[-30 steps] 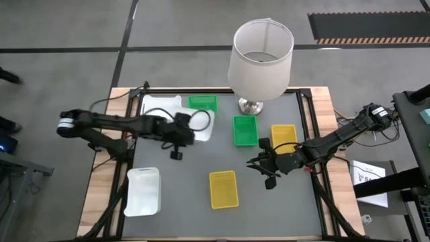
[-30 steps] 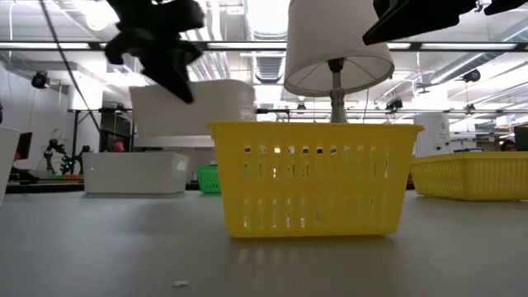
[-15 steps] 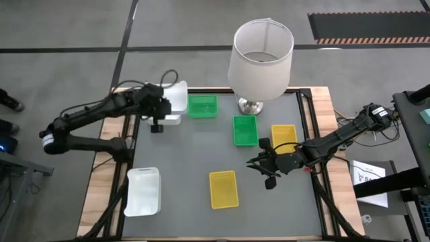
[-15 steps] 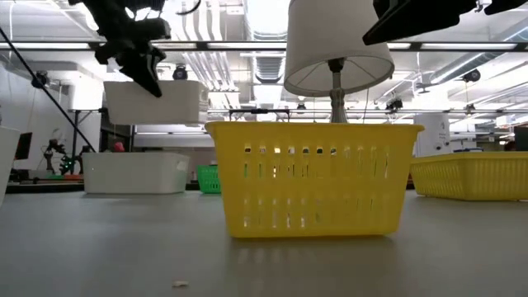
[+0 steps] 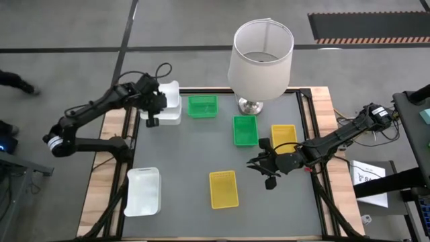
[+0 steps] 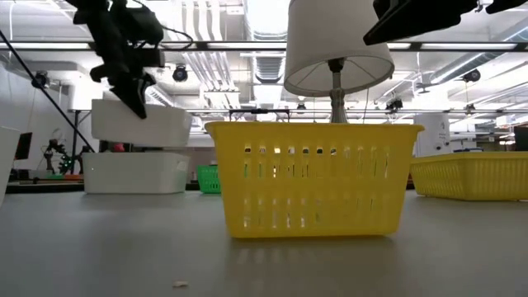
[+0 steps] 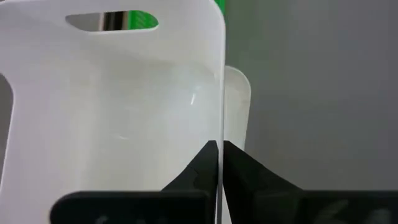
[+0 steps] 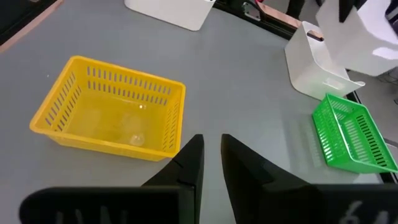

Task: Stack baskets by color
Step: Stack the middle white bin on the top white bin, then stack the top green bin on the green bins

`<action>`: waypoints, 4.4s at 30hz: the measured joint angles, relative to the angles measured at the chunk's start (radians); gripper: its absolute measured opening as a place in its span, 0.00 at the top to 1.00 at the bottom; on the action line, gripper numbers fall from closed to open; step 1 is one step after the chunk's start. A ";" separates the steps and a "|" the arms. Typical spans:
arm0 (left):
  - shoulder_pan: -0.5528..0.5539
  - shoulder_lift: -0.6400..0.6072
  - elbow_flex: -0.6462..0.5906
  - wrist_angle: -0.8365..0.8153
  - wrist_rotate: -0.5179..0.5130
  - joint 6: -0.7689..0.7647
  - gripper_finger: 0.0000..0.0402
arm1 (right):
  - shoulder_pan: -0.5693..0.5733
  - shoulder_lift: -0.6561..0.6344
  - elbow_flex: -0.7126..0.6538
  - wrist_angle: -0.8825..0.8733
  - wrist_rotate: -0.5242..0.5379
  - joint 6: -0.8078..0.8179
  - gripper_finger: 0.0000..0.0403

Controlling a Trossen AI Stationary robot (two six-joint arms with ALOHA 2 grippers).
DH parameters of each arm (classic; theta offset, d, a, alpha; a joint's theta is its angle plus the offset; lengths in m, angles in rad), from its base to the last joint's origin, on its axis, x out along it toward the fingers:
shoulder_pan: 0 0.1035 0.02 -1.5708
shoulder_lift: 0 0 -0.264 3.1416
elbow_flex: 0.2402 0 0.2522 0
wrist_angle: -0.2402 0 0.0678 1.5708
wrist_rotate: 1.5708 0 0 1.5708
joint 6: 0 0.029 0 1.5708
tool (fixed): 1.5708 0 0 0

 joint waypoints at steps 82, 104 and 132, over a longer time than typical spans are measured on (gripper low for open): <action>-0.550 0.165 -0.398 1.504 -0.057 -0.687 0.70 | 0.000 -0.006 -0.025 -0.003 0.000 0.001 0.88; -0.499 0.566 -0.006 0.965 -0.237 -0.545 0.70 | 0.000 -0.221 -0.165 0.001 0.002 0.068 0.88; -0.404 0.751 0.020 1.105 -0.244 -0.492 0.70 | -0.001 -0.417 -0.312 0.083 0.003 0.026 0.88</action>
